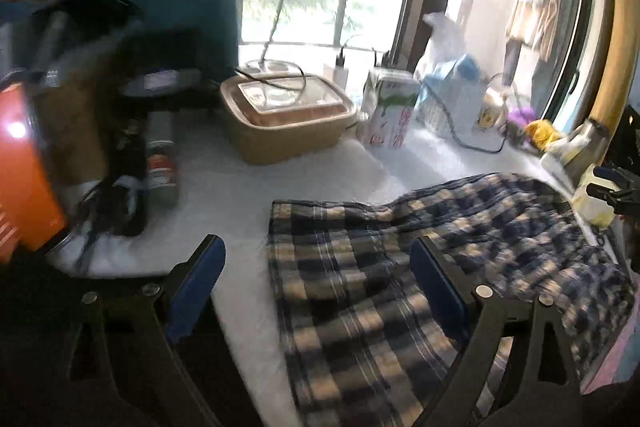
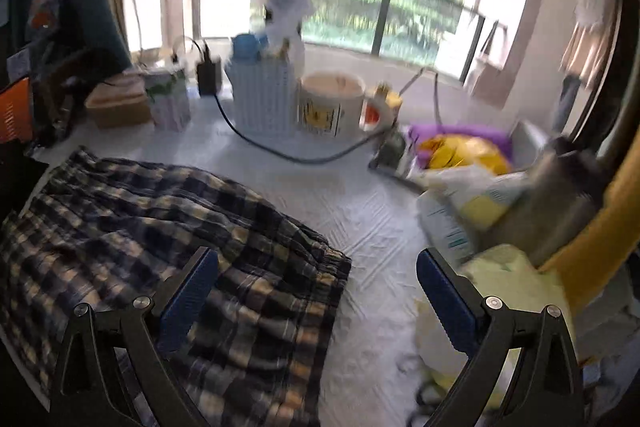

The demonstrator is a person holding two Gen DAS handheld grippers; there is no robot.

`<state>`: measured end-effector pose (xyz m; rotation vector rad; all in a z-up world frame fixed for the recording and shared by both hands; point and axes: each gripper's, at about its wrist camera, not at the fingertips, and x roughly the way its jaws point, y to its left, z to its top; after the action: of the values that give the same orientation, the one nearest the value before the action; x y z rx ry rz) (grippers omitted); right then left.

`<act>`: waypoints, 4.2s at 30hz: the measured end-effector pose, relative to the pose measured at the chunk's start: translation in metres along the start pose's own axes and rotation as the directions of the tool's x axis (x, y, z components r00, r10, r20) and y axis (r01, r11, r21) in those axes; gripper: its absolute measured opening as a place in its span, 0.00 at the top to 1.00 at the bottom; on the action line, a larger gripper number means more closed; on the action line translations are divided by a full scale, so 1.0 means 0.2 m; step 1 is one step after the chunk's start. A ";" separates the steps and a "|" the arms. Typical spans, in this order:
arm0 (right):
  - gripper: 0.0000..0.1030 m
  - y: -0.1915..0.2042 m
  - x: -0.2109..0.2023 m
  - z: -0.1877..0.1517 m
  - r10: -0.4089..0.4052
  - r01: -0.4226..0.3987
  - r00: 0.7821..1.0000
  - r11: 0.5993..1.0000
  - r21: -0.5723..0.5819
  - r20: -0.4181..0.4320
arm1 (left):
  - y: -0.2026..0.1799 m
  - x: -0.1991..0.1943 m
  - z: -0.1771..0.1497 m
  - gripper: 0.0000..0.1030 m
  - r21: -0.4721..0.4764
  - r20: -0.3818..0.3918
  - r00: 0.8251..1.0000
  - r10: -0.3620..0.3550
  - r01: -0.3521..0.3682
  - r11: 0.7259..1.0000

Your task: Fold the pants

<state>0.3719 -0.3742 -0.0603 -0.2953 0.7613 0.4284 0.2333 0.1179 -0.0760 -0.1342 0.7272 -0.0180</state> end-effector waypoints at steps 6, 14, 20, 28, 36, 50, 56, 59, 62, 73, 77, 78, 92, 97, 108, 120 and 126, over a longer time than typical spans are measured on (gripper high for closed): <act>0.03 -0.12 0.31 0.02 0.077 -0.066 0.992 0.993 0.098 -0.104 | -0.01 0.29 0.06 0.10 0.071 -0.141 0.990 0.007 0.003 0.997; 0.03 -0.11 0.56 0.02 0.106 -0.091 0.977 0.992 0.086 -0.187 | -0.10 0.45 0.02 0.74 0.178 -0.222 0.975 0.028 0.012 0.984; 0.45 0.04 0.61 0.04 0.113 -0.121 0.972 0.992 -0.027 -0.208 | -0.12 0.42 0.00 0.94 0.194 -0.207 0.978 0.015 0.026 0.981; 0.95 0.13 0.52 0.07 0.034 -0.049 0.989 0.993 -0.103 -0.143 | -0.06 0.37 0.11 0.98 0.114 -0.095 0.995 0.036 -0.025 0.993; 0.98 0.12 0.45 0.21 -0.036 0.031 0.999 0.993 -0.113 -0.037 | -0.08 0.34 0.24 0.98 0.107 0.001 0.999 0.046 -0.046 0.993; 0.98 0.06 0.48 0.34 -0.008 0.004 0.998 0.997 -0.071 -0.056 | -0.12 0.32 0.33 0.98 0.145 0.082 0.990 0.113 -0.124 0.982; 0.18 -0.05 0.53 0.18 0.052 -0.048 0.988 0.998 0.033 -0.148 | -0.03 0.23 0.20 0.98 0.083 0.060 0.989 0.138 -0.142 0.986; 0.23 -0.04 0.55 0.15 0.078 -0.077 0.979 0.997 0.012 -0.186 | 0.00 0.24 0.16 0.98 0.054 0.047 0.989 0.137 -0.139 0.989; 0.52 0.01 0.65 0.08 0.113 -0.121 0.955 0.993 -0.011 -0.275 | 0.01 0.28 0.13 0.98 0.035 0.037 0.992 0.124 -0.125 0.992; 0.81 0.08 0.63 0.42 -0.080 0.072 0.995 0.990 -0.124 -0.063 | -0.07 0.28 0.37 0.98 0.114 0.173 0.977 0.122 -0.143 0.983; 0.81 0.01 0.64 0.56 -0.119 0.118 0.993 0.989 -0.091 -0.004 | -0.07 0.32 0.48 0.98 0.114 0.207 0.967 0.148 -0.174 0.978; 0.81 0.00 0.66 0.59 -0.126 0.126 0.992 0.988 -0.086 -0.001 | -0.07 0.34 0.50 0.98 0.116 0.209 0.966 0.152 -0.178 0.977; 0.27 0.03 0.41 0.43 -0.083 0.083 0.997 0.993 -0.079 0.006 | -0.03 0.12 0.37 0.29 0.051 0.119 0.987 0.104 -0.111 0.993; 0.27 0.08 0.16 0.20 -0.041 0.039 0.999 0.993 -0.107 -0.018 | -0.12 -0.07 0.07 0.27 0.026 0.016 0.999 -0.038 0.038 0.999; 0.28 0.05 -0.13 -0.34 -0.014 0.013 0.995 1.000 -0.011 -0.096 | -0.23 -0.20 -0.58 0.23 -0.130 -0.189 0.968 -0.167 0.143 0.981; 0.78 0.06 -0.03 -0.48 0.078 -0.067 0.995 0.985 0.158 -0.063 | -0.40 -0.22 -0.69 0.86 0.023 -0.143 0.990 0.005 -0.002 1.000; 0.79 0.12 -0.28 -0.36 0.043 -0.047 0.999 0.990 0.135 0.031 | -0.26 -0.39 -0.59 0.93 -0.061 -0.111 0.989 -0.099 0.093 0.994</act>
<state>0.2802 -0.3974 -0.0720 -0.1448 0.7665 0.4206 0.0979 0.0572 -0.1046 -0.2224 0.8351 -0.0983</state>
